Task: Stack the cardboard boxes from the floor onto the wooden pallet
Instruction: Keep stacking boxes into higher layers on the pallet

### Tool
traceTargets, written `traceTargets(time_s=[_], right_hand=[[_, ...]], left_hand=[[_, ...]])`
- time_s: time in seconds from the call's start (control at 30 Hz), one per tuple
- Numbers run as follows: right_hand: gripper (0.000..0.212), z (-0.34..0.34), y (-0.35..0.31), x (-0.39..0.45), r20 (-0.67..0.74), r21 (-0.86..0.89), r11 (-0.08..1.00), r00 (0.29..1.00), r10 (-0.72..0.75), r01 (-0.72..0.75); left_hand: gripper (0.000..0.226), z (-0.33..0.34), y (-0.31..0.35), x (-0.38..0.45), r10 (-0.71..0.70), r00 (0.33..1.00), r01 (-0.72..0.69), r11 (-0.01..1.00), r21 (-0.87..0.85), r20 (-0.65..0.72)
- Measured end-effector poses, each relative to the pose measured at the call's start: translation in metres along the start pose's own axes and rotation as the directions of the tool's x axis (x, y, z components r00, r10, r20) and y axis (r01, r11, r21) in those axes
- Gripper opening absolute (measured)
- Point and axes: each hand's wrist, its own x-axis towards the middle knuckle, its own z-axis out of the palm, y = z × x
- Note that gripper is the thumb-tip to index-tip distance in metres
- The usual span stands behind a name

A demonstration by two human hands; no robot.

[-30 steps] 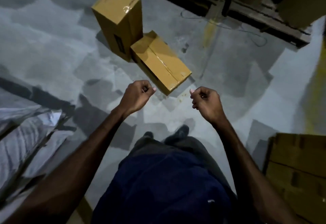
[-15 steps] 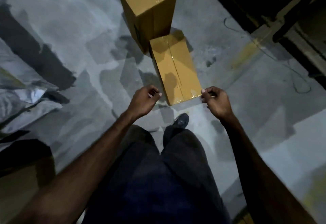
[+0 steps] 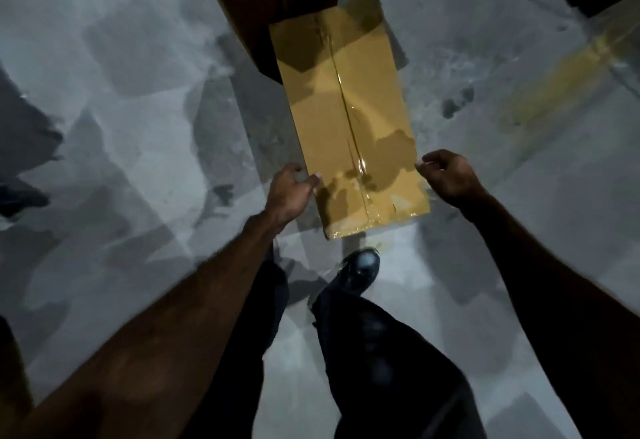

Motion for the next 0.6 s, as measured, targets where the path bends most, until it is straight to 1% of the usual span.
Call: traceTargets(time_s=[0.07,0.13,0.17,0.2,0.23,0.27,0.3,0.33,0.4,0.5,0.57,0.6], right_hand=[[0.067,0.023,0.033,0.056,0.032,-0.03,0.998,0.998,0.047,-0.046],[0.093,0.046,0.068,0.106,0.053,0.02,0.992,0.991,0.12,-0.121],[0.094,0.056,0.077,0.118,0.083,0.075,0.987,0.987,0.138,-0.144],[0.078,0.066,0.078,0.121,0.126,0.118,0.982,0.983,0.132,-0.146],[0.052,0.073,0.077,0.118,0.139,0.14,0.982,0.984,0.108,-0.128],[0.032,0.079,0.076,0.112,0.145,0.145,0.984,0.986,0.082,-0.103],[0.026,0.083,0.079,0.106,0.142,0.13,0.988,0.988,0.066,-0.085],[0.027,0.083,0.08,0.095,0.144,0.136,0.987,0.987,0.066,-0.085],[0.03,0.076,0.071,0.067,0.12,0.245,0.963,0.989,0.084,-0.112],[0.039,0.042,0.047,0.014,0.062,0.39,0.911,0.991,0.12,-0.135],[0.045,0.014,0.021,-0.03,0.069,0.482,0.86,0.985,0.156,-0.17],[0.041,-0.002,0.006,-0.054,0.063,0.519,0.838,0.985,0.159,-0.169]], left_hand=[[0.071,0.026,-0.019,0.042,-0.056,0.998,0.056,0.996,-0.073,0.009],[0.079,0.048,-0.037,0.07,-0.121,0.992,0.127,0.979,-0.162,0.045],[0.076,0.058,-0.045,0.079,-0.149,0.985,0.164,0.962,-0.216,0.082],[0.066,0.068,-0.051,0.085,-0.173,0.976,0.203,0.94,-0.274,0.13],[0.05,0.077,-0.055,0.087,-0.189,0.966,0.236,0.919,-0.316,0.174],[0.037,0.081,-0.057,0.084,-0.199,0.958,0.262,0.901,-0.347,0.206],[0.033,0.084,-0.06,0.079,-0.195,0.958,0.263,0.889,-0.375,0.21],[0.035,0.085,-0.063,0.073,-0.166,0.969,0.227,0.893,-0.389,0.184],[0.037,0.074,-0.059,0.048,-0.098,0.988,0.139,0.901,-0.411,0.119],[0.036,0.034,-0.034,-0.009,-0.053,0.996,0.081,0.88,-0.468,0.074],[0.041,0.006,-0.012,-0.049,-0.007,0.998,0.034,0.889,-0.457,0.062],[0.041,-0.007,0.004,-0.07,0.015,0.998,0.013,0.895,-0.447,0.059]])
